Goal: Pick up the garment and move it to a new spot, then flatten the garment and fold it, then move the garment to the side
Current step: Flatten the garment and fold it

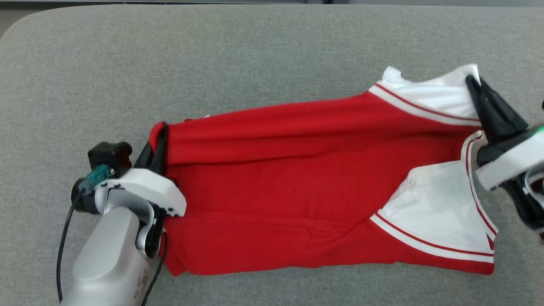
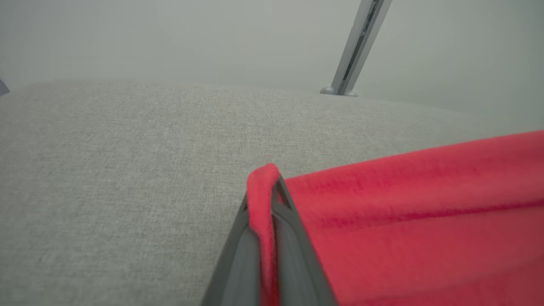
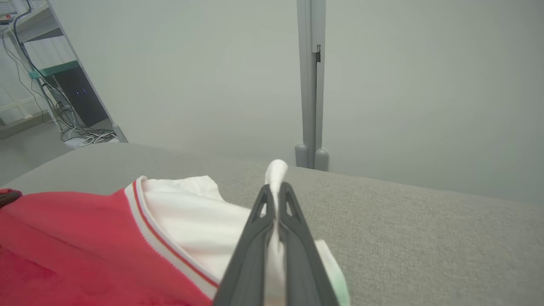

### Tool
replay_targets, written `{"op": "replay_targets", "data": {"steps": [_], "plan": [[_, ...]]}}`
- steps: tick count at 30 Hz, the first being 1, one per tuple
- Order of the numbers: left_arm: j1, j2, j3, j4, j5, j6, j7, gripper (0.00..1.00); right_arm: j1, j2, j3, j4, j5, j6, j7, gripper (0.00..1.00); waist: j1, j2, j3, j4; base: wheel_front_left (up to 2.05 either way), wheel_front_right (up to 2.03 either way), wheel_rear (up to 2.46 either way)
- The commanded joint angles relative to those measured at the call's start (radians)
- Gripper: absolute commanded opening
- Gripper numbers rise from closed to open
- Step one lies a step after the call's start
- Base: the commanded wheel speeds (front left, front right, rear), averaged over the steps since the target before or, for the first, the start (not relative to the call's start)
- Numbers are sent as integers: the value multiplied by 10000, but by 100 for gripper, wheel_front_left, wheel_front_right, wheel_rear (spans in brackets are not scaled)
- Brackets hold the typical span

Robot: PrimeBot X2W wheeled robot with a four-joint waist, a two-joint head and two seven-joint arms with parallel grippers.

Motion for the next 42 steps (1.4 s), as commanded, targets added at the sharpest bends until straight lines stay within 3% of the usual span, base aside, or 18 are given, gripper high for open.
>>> {"op": "replay_targets", "data": {"steps": [1, 10, 15, 17, 18, 20, 21, 22, 23, 24, 34, 42], "plan": [[382, 144, 26, -259, -18, 90, -49, 0, 635, -9, -255, -291, 140, -25, -119, 0, 1, -1, -113, -140, 0, 0, 0], [2739, 695, 196, -2508, -281, 589, 504, 0, 4040, 1060, -2197, -1731, -96, -25, -165, 0, 1, -1, -231, -602, 0, 0, 0], [4010, 875, 388, -3970, -532, 1130, 1083, 0, 4933, 1764, -2862, -1853, -601, -25, -169, 0, 1, -1, -250, -750, 0, 0, 0], [4258, 906, 395, -4221, -585, 1231, 1234, 0, 5063, 1840, -2913, -1798, -745, -25, -167, 5, 1, -1, -254, -761, 0, 0, 0], [4481, 907, 405, -4480, -638, 1308, 1336, 0, 5131, 1921, -2971, -1835, -888, -25, -168, 36, 1, -1, -256, -768, 0, 0, 0], [4894, 922, 437, -4890, -711, 1491, 1562, 0, 5365, 2081, -3082, -1764, -1069, -25, -168, 47, 1, -1, -260, -794, 0, 0, 0], [5103, 891, 442, -5081, -821, 1545, 1675, 0, 5470, 2181, -3174, -1752, -1087, -25, -168, 75, 1, -1, -272, -804, 0, 0, 0], [5274, 890, 470, -5239, -810, 1652, 1760, 15, 5568, 2257, -3298, -1740, -1171, -25, -168, 100, 1, -1, -273, -807, 0, 0, 0], [5402, 883, 561, -5421, -819, 1794, 1691, 74, 5685, 2319, -3400, -1789, -1295, -25, -169, 100, 1, -1, -283, -801, 0, 0, 0], [5545, 837, 590, -5547, -914, 1825, 1710, 100, 5822, 2430, -3489, -1897, -1327, -24, -167, 100, 1, -1, -297, -800, 0, 0, 0], [6360, 730, 1221, -7149, -175, 2610, 62, 100, 7527, 3314, -5991, -4032, -3835, -18, -163, 100, 1, -1, -871, -967, 0, 0, 0], [6553, 572, 1096, -8682, 1390, 2850, -115, 100, 8074, 3801, -6734, -5191, -5198, -16, 390, 100, 1, -1, -1756, -1184, 0, 0, 0]]}}
